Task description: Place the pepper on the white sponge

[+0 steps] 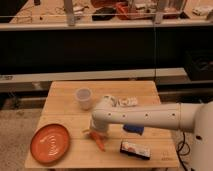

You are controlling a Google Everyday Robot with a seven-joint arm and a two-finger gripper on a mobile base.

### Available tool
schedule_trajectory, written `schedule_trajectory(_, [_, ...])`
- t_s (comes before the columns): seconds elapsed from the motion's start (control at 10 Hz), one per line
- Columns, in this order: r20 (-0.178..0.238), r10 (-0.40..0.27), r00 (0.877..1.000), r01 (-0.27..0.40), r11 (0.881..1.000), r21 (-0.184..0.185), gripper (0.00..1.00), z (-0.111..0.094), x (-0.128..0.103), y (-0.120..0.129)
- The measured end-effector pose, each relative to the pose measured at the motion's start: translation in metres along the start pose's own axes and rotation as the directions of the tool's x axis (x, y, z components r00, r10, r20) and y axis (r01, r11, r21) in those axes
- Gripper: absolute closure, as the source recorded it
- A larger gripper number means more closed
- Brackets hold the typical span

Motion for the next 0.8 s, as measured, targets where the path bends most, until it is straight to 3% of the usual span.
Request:
schedule_trajectory(0.4, [0.001, -0.024, 1.0, 0.024, 1.0, -0.007, 0.2, 0.0062, 0.0002, -0.0057])
schedule_trajectory(0.6, [-0.002, -0.035, 0.999, 0.035, 0.999, -0.01, 0.28, 0.0076, -0.0002, -0.0058])
schedule_trajectory(0.8, [-0.006, -0.044, 0.999, 0.044, 0.999, -0.01, 0.28, 0.0079, 0.0007, -0.0064])
